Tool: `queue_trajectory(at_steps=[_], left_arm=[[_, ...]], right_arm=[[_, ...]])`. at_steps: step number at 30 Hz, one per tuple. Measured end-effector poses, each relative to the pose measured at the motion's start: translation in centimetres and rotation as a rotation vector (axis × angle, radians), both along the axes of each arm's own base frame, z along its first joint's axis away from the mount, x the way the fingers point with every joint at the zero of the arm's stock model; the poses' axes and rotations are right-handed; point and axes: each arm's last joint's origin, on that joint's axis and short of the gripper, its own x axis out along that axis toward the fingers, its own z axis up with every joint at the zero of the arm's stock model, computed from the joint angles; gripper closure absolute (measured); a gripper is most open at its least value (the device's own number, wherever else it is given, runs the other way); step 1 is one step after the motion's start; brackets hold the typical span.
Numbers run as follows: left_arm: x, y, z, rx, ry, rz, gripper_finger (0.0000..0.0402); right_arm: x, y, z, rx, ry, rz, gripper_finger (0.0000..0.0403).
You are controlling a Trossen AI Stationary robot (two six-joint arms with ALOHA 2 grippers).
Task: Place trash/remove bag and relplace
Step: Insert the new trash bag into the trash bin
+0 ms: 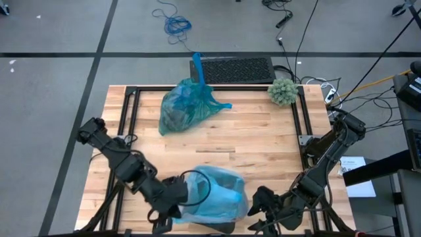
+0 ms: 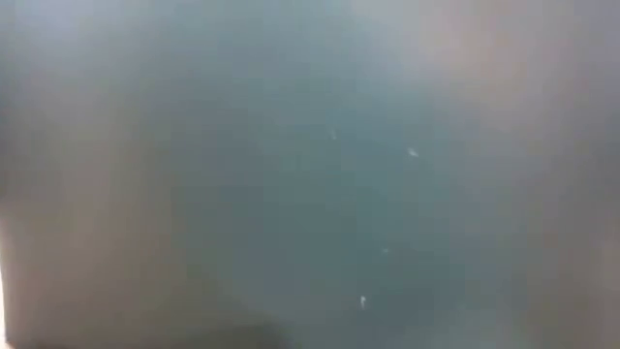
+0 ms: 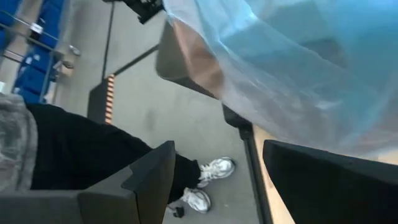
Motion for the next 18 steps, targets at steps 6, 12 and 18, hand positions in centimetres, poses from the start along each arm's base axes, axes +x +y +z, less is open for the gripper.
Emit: queue_trajectory(at_steps=[6,12,18], left_arm=[[-0.3,-1.9,-0.7,0.033,-0.026,0.045,0.0402],[0.2,-3.9,-2.8,0.083,0.010,0.036,0.0402],[0.7,-4.3,-3.5,0.099,0.008,0.049,0.0402]], right_arm=[[0.4,0.2,0.5,0.047,-0.050,0.001,0.0165],[1.2,0.5,2.0,0.103,-0.208,0.028,0.0165],[2.0,-0.3,3.1,-0.042,-0.281,0.062,0.0168]])
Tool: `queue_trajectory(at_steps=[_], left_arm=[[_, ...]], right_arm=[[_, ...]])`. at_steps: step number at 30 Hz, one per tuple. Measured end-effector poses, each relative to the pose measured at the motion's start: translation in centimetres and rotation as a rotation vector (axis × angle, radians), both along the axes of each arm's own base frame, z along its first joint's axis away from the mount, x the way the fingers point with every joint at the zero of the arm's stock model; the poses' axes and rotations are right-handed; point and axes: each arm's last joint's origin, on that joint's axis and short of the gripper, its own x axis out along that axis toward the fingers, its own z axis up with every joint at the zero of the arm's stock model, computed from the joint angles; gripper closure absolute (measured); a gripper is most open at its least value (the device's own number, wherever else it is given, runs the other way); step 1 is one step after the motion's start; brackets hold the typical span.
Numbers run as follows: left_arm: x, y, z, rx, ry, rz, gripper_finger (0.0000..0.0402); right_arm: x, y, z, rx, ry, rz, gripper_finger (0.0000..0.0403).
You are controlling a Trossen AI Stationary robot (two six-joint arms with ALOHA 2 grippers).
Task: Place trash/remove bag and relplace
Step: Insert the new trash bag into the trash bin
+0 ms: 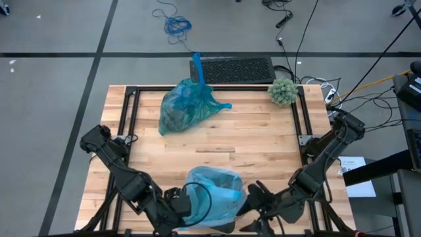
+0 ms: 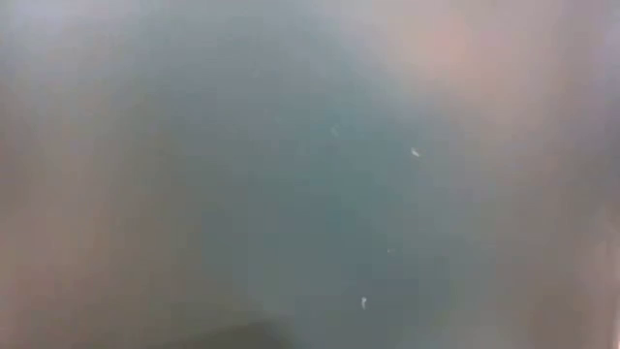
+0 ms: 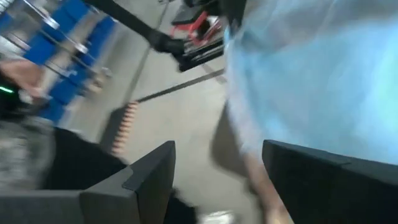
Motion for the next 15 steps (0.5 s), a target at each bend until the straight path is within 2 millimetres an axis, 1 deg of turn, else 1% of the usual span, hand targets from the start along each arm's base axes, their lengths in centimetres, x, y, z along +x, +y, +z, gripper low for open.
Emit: queue_trajectory(at_steps=[4,6,10,12,15], left_arm=[[0.1,0.0,0.0,-0.002,-0.013,0.015,0.0402],[0.1,0.0,0.0,-0.004,-0.009,0.025,0.0402],[0.1,0.0,0.0,-0.002,-0.011,0.033,0.0402],[0.1,0.0,0.0,0.002,-0.013,0.038,0.0402],[0.1,0.1,0.0,0.012,-0.021,0.048,0.0402]], right_arm=[[0.2,-0.5,1.2,-0.243,-0.030,-0.009,0.0191],[0.3,-0.5,1.6,-0.316,-0.033,0.012,0.0207],[0.6,0.2,2.1,-0.352,-0.048,0.076,0.0234],[0.9,0.9,1.9,-0.353,-0.038,0.111,0.0239],[1.5,2.0,0.9,-0.382,0.002,0.142,0.0240]])
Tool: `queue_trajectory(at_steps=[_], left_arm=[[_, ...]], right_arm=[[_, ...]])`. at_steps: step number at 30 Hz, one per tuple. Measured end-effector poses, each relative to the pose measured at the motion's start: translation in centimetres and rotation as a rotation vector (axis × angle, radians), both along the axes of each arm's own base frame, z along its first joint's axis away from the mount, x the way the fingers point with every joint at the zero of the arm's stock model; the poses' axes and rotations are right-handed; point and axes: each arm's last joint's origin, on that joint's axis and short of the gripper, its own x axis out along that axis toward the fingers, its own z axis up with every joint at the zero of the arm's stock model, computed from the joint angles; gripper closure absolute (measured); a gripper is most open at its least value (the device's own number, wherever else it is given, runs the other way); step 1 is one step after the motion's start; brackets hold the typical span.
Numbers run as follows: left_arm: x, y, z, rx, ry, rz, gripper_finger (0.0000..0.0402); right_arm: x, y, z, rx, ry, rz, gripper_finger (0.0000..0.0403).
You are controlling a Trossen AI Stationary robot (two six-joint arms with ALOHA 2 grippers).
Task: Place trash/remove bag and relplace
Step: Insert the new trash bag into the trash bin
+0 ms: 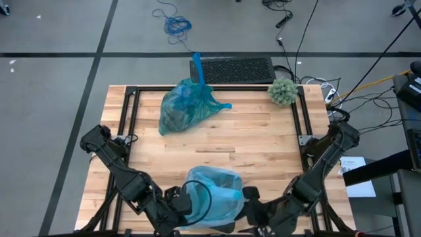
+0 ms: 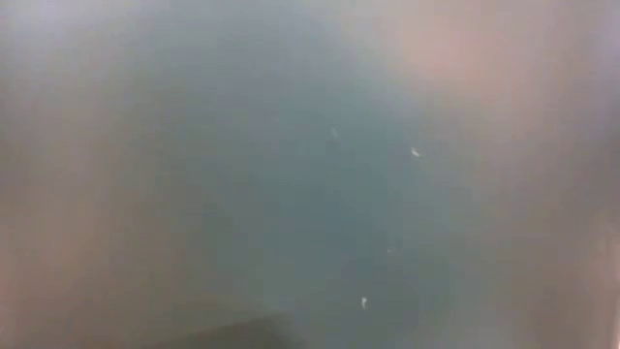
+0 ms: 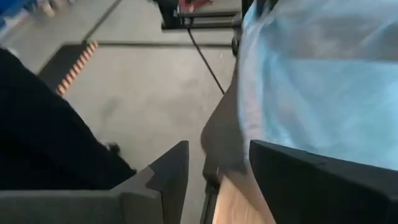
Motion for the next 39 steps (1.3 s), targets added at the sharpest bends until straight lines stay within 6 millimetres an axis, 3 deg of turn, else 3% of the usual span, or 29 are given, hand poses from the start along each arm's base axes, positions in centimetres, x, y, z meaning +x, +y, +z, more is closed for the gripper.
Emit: queue_trajectory(at_steps=[6,14,21,26,30,39], left_arm=[[0.5,-0.1,-0.8,0.066,-0.025,0.051,0.0402],[1.2,0.2,-2.4,0.190,-0.004,0.146,0.0402],[2.0,1.7,-2.7,0.254,-0.007,0.230,0.0402],[2.8,2.7,-2.6,0.264,-0.010,0.246,0.0402],[3.2,3.5,-2.3,0.273,-0.018,0.246,0.0402],[2.8,5.2,-0.5,0.250,-0.058,0.265,0.0402]], right_arm=[[1.3,0.8,-1.7,-0.071,0.097,-0.031,0.0252],[1.8,0.6,-1.4,-0.127,0.103,-0.022,0.0302],[2.2,-0.4,-1.5,-0.151,0.133,-0.048,0.0339],[2.4,0.3,-0.7,-0.101,0.062,0.041,0.0358],[2.5,0.4,-0.8,-0.112,0.058,0.058,0.0350],[2.7,0.3,-0.8,-0.140,0.039,0.104,0.0278]])
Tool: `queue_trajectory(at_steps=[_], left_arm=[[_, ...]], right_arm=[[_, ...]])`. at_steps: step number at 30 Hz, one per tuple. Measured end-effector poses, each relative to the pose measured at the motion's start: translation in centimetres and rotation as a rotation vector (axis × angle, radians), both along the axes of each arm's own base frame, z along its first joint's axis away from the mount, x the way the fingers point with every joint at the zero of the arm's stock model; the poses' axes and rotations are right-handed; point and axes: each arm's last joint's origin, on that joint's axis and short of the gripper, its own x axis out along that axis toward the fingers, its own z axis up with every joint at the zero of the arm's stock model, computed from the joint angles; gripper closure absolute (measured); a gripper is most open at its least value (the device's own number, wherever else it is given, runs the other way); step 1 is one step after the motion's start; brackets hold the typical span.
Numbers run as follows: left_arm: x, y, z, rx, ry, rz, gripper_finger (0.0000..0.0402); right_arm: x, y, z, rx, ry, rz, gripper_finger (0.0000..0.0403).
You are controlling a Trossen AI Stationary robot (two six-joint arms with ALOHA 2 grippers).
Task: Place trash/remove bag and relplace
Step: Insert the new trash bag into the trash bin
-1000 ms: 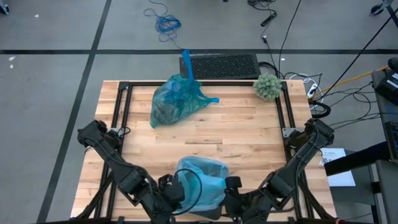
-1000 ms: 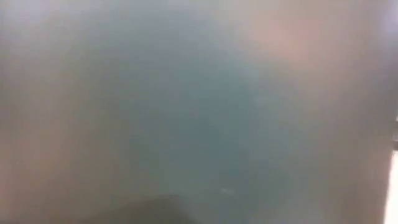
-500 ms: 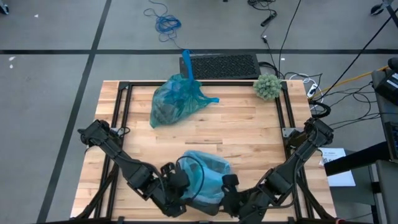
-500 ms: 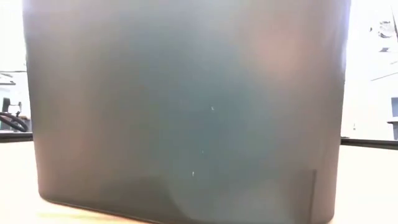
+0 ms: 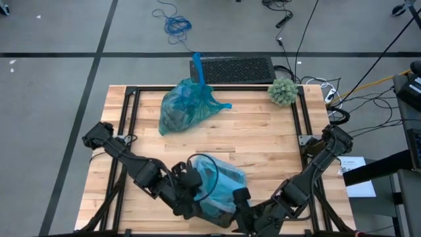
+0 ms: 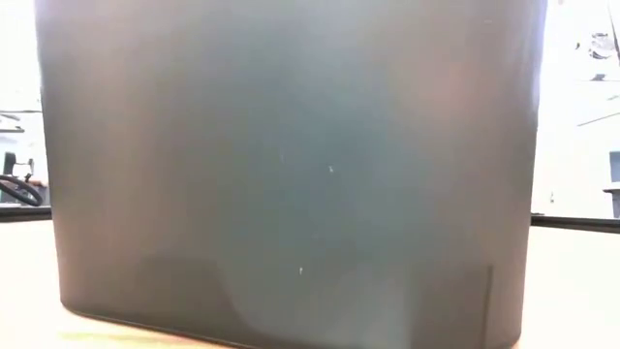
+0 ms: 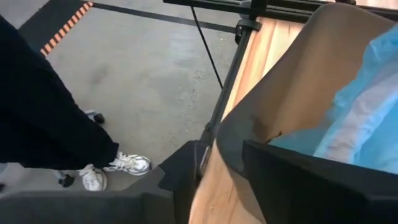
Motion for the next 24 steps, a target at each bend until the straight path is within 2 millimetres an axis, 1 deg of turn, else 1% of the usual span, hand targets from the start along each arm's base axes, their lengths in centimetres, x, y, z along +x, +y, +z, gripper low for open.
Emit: queue_trajectory(at_steps=[4,8,11,13,15,16,19,24], left_arm=[[-0.1,0.3,0.4,-0.006,-0.009,0.004,0.0402],[-0.1,0.3,0.4,-0.007,-0.009,0.004,0.0402],[-0.1,0.2,0.4,-0.014,-0.012,0.007,0.0402],[-0.1,0.2,0.4,-0.022,-0.011,0.016,0.0402],[-0.1,0.2,0.4,-0.022,-0.010,0.018,0.0402],[-0.1,0.2,0.4,-0.020,-0.012,0.019,0.0402],[0.0,0.5,0.4,-0.005,-0.015,0.019,0.0402],[0.6,1.5,0.4,0.020,-0.010,0.029,0.0402]], right_arm=[[0.6,-0.2,-0.4,-0.036,-0.005,0.011,0.0258],[1.6,-0.4,-1.7,-0.072,0.021,0.002,0.0261],[2.2,-0.6,-2.3,-0.083,0.029,-0.009,0.0291],[2.4,-0.8,-2.4,-0.090,0.034,-0.018,0.0328],[2.5,-1.1,-2.5,-0.109,0.049,-0.028,0.0375],[2.5,-1.3,-2.6,-0.132,0.056,-0.045,0.0387],[2.6,-2.4,-2.7,-0.178,0.075,-0.098,0.0392],[2.7,-4.1,-2.1,-0.223,0.098,-0.107,0.0400]])
